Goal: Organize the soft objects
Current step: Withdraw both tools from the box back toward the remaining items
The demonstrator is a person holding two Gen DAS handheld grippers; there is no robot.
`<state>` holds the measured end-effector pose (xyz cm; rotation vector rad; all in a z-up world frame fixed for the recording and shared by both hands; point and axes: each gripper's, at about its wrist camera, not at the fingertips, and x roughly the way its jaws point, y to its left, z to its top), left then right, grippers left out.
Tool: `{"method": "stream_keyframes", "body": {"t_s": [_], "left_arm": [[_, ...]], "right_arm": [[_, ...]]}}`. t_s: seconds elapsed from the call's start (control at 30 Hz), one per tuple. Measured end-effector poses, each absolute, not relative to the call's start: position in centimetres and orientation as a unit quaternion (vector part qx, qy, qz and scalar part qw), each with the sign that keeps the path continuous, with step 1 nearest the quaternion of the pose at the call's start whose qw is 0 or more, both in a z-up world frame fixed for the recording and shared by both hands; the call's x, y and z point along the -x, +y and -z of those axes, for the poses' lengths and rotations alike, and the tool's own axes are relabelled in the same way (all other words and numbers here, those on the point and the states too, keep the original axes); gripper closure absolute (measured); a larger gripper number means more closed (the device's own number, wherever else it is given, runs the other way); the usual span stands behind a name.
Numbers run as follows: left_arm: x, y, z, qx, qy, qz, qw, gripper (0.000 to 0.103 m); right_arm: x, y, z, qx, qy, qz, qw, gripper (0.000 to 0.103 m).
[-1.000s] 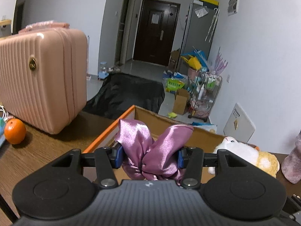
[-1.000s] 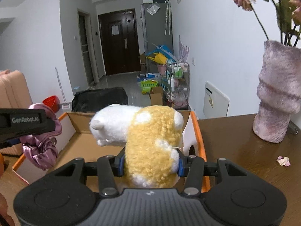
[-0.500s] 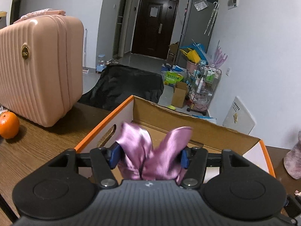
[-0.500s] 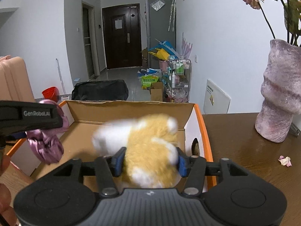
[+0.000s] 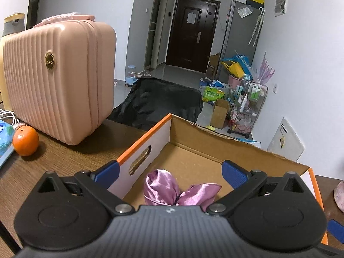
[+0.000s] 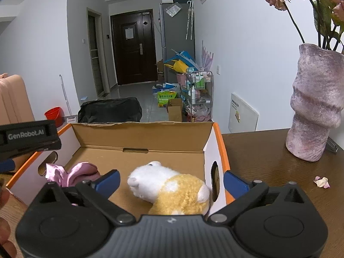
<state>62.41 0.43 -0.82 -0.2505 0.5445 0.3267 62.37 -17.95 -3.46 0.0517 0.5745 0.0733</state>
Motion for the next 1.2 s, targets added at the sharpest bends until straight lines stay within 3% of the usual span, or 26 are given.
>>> {"method": "stream_keyframes", "body": {"t_s": [1.2], "left_arm": [[-48.8,-0.6,-2.7,0.079,0.207,-0.09,0.971,0.0]], "right_arm": [[-52.7,-20.6,1.2,-0.028,0.245,-0.058,0.967,0.0]]}}
